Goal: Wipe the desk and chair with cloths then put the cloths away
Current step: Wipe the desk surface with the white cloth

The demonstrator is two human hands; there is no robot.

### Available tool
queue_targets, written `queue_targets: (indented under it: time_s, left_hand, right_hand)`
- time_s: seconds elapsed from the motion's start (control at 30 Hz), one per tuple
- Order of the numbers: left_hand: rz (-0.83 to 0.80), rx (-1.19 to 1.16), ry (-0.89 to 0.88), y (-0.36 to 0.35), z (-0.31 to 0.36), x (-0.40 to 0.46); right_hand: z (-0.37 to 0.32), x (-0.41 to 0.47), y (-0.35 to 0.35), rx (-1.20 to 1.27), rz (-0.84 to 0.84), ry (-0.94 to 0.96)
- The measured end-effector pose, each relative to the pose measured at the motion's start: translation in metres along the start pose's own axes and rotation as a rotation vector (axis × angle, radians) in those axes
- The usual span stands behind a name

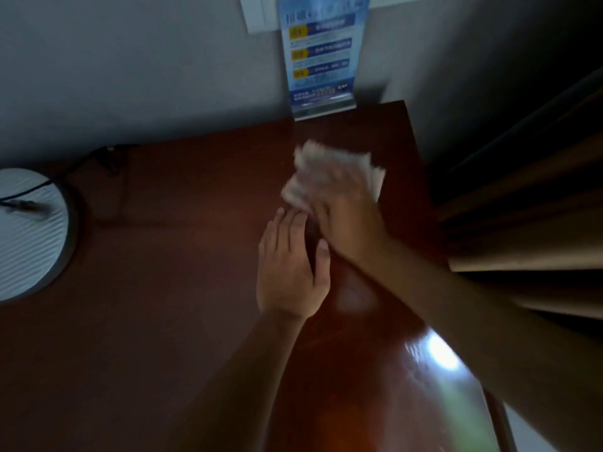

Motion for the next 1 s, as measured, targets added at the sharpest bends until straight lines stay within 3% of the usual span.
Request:
queue_targets:
  time_s: [0.13, 0.3, 0.53, 0.63, 0.8, 0.9, 1.0]
  left_hand:
    - [-0.004, -0.002, 0.001, 0.0, -0.001, -0.001]
    - [0.021, -0.001, 0.004, 0.001, 0.0, 0.001]
    - [0.027, -0.075, 0.041, 0.005, -0.004, 0.001]
    - [0.02, -0.07, 0.028, 0.003, -0.004, -0.001]
    - [0.036, -0.133, 0.067, 0.006, -0.006, 0.001]
    - [0.069, -0.169, 0.091, 0.018, -0.013, -0.008]
    - [0.115, -0.038, 0.121, 0.047, -0.054, -0.028]
  right_hand:
    - [0.003, -0.004, -0.003, -0.014, -0.079, 0.175]
    - [0.021, 0.047, -0.003, -0.005, -0.016, 0.055]
    - [-0.014, -0.153, 0.015, 0.041, -0.164, 0.201]
    - [-0.006, -0.125, 0.016, 0.05, -0.162, 0.282]
    - [-0.003, -0.034, -0.009, 0.03, -0.11, 0.145]
    - [-0.036, -0.054, -0.022, 0.055, -0.165, 0.235]
    - [-0.064, -0.062, -0.029, 0.059, -0.215, 0.391]
Point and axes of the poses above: each hand's wrist, its own x-axis towards the middle knuckle, its own y-axis out of the back of the hand, z = x × y, the point moved 10 cm from there along x, towards the middle knuckle, and after that the axes turned 2 degrees about -y, right-handed, at the moved point
